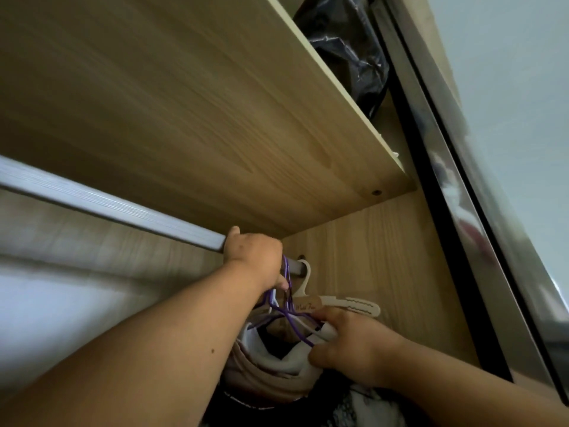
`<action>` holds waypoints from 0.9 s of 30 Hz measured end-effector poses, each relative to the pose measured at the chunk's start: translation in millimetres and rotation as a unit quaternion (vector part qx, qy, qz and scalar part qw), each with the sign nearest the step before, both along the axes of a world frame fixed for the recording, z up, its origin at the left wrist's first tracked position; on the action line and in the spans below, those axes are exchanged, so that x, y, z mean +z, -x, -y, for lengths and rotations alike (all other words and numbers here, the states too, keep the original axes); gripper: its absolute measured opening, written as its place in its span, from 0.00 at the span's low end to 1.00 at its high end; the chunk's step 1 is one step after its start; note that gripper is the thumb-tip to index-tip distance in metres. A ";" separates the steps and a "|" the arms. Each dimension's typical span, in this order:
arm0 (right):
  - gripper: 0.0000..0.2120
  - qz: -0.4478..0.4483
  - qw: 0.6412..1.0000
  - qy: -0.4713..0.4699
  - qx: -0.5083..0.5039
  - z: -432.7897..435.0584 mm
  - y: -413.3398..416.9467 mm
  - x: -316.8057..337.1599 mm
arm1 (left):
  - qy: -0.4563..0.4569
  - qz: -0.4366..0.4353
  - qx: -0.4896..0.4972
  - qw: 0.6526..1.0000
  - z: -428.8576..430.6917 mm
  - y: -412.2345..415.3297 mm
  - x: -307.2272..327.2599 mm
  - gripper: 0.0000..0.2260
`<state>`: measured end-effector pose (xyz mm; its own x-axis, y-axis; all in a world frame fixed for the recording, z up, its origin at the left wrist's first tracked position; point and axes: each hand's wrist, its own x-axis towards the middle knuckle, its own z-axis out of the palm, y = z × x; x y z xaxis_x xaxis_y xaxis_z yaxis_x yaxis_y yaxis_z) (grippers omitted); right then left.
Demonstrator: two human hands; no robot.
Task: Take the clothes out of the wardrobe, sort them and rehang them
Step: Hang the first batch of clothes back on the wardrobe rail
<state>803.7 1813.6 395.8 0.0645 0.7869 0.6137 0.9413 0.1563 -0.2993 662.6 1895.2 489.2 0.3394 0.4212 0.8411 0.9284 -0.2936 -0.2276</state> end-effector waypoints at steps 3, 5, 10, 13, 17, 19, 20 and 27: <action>0.22 -0.022 0.999 0.010 0.023 0.7 -4.1 -0.7 | 0.011 0.006 0.003 1.000 3.7 4.7 2.2 0.24; 0.27 -0.040 0.999 0.021 0.022 1.1 -4.7 -1.1 | 0.016 0.010 0.006 1.000 6.8 8.2 3.5 0.22; 0.47 -0.041 0.998 0.039 0.004 10.9 -2.0 -0.7 | 0.030 0.002 0.041 0.999 15.2 16.9 -1.2 0.24; 0.51 0.069 0.993 -0.044 -0.081 31.7 3.0 -0.7 | 0.045 0.010 -0.022 0.999 27.7 20.6 -18.4 0.39; 0.44 0.271 0.935 -0.203 -0.106 80.2 11.4 -2.3 | 0.004 0.093 -0.217 0.972 76.6 24.8 -57.8 0.37; 0.40 0.317 0.912 -0.241 -0.099 112.4 11.1 -7.1 | -0.033 0.092 -0.273 0.957 109.4 20.4 -85.3 0.35; 0.38 0.338 0.901 -0.254 -0.100 132.1 8.9 -12.8 | -0.046 0.084 -0.291 0.952 129.8 15.5 -100.8 0.34; 0.33 0.341 0.898 -0.214 -0.176 289.1 -47.5 -99.6 | 0.009 0.018 -0.436 0.900 266.7 -61.0 -193.1 0.26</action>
